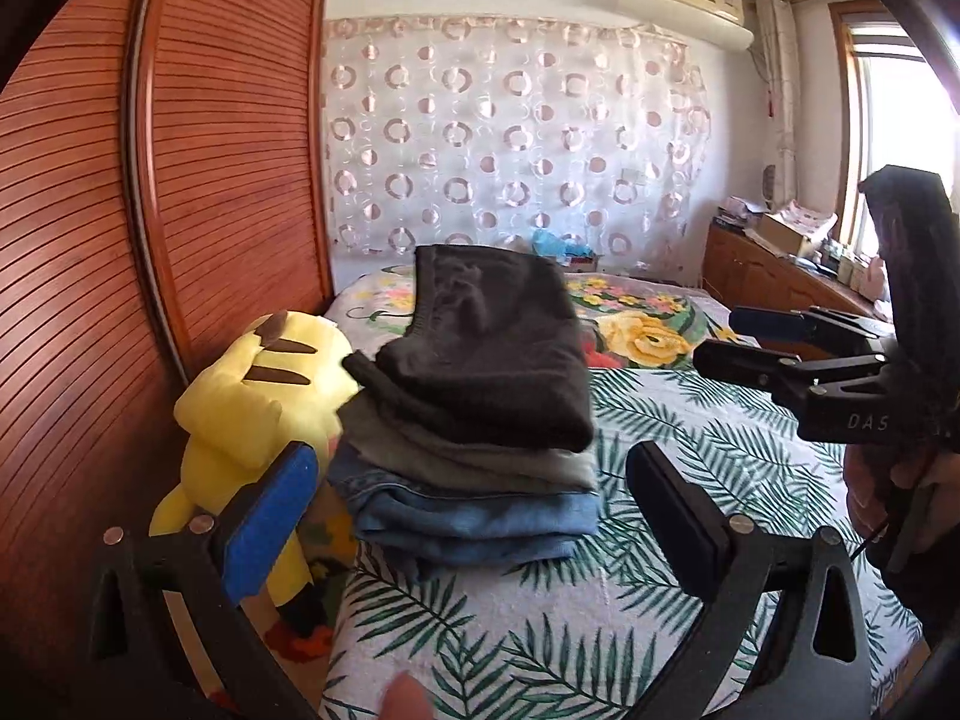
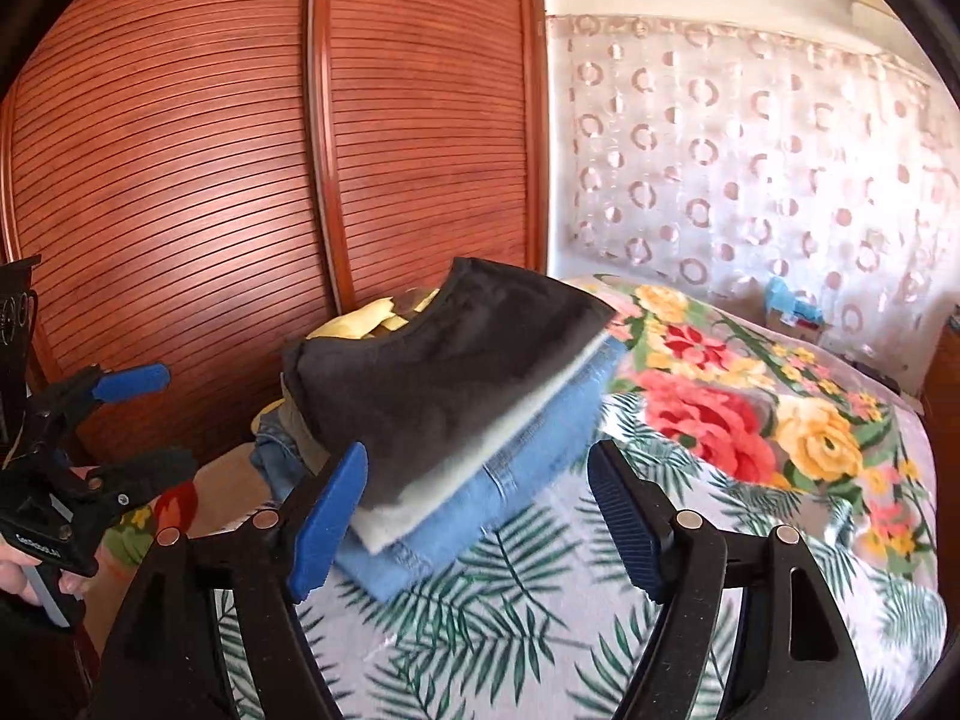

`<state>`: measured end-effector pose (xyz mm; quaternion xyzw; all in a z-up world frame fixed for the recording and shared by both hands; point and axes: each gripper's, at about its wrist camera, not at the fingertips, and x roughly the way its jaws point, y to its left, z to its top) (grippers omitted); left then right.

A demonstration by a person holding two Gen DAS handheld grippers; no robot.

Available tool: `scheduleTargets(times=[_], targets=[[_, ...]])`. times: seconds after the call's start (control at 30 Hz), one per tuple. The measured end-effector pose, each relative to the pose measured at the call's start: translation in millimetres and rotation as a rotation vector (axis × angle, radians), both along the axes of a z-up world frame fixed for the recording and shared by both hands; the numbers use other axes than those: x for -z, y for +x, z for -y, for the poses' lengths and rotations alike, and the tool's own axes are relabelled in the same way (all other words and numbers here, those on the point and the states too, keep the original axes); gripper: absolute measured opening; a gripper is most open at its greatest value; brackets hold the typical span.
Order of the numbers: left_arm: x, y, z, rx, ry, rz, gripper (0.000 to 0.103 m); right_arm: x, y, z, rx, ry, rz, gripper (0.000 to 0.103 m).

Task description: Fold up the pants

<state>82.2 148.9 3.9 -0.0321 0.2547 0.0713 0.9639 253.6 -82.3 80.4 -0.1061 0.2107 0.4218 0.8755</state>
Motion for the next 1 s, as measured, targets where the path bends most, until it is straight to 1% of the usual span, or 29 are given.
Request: scheduleTargets(times=[0.13,0.23,0.33,0.43,0.67,0.8,0.93,1.0], targets=[[-2,0,16,0.044,-0.005,-0.002,0.103,1,-18,16,0.052,0.013,0.002,0.08],[-5,2,32,0.056,0.019,-0.007,0.103,1,-33,27,0.084,0.015,0.006,0.081],[-8,1,49,0.085,0.035,-0.001,0.103,-1,-44,37,0.118,0.02,0.006,0.084],[-9,2,63,0.12,0.025,0.003,0.103,-1,-55,49,0.159,0.03,0.014,0.087],[-6,2,93,0.172,0.008,-0.006,0.103,5,-82,81,0.272,0.046,0.012,0.088],[3,4,111,0.199,-0.018,-0.029,0.103,10,-97,90,0.331,0.046,-0.003,0.088],[9,2,129,0.212,-0.002,-0.048,0.103,12,-114,99,0.375,0.054,-0.012,0.088],[10,0,135,0.219,-0.006,-0.053,0.103,12,-124,104,0.395,0.061,-0.019,0.088]])
